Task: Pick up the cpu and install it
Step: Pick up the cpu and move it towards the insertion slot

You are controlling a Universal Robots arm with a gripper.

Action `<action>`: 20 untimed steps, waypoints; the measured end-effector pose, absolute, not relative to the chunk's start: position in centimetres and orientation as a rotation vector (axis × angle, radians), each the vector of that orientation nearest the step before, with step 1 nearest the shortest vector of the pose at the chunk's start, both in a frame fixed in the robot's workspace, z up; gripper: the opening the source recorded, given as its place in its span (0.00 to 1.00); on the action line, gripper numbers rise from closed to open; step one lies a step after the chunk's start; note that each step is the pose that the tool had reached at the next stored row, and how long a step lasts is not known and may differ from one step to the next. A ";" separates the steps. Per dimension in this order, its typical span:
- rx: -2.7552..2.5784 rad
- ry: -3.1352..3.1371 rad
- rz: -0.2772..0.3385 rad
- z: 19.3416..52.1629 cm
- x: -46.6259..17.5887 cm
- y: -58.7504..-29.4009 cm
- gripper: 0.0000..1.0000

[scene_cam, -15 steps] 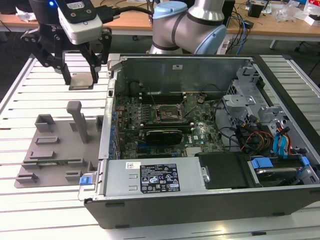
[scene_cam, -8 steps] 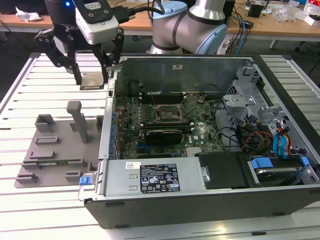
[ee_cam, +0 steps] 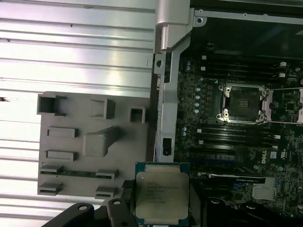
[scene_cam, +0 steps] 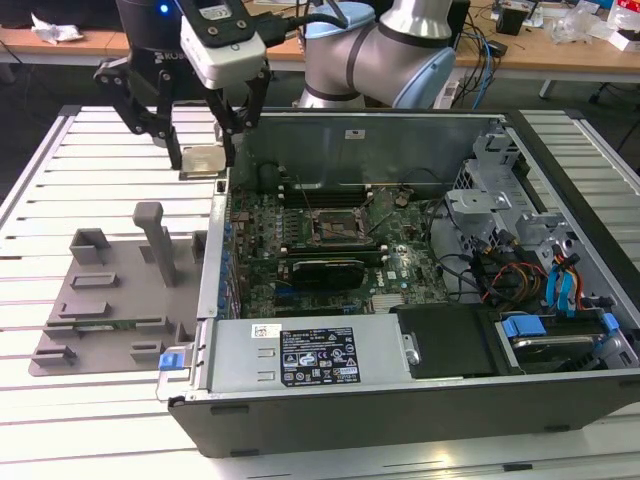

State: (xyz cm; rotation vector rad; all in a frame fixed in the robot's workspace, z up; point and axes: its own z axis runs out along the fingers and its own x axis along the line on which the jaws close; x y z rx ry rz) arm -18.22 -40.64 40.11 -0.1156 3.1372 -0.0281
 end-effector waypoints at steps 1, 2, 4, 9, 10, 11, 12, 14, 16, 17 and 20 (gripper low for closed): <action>-0.116 3.137 -0.028 40.1 -18.0 -40.6 0.55; -0.116 3.137 -0.028 40.1 -17.6 -40.6 0.55; -0.116 3.137 -0.028 40.1 -17.3 -40.6 0.55; -0.116 3.137 -0.028 40.1 -15.8 -40.6 0.55; -0.116 3.138 -0.028 40.1 -15.6 -40.6 0.55; -0.116 3.138 -0.028 40.1 -15.4 -40.6 0.55; -0.116 3.138 -0.028 40.1 -15.3 -40.6 0.55; -0.116 3.138 -0.028 40.1 -14.9 -40.6 0.55; -0.116 3.138 -0.028 40.1 -14.6 -40.6 0.55; -0.116 3.138 -0.028 40.1 -14.5 -40.6 0.55; -0.116 3.138 -0.028 40.1 -13.9 -40.6 0.55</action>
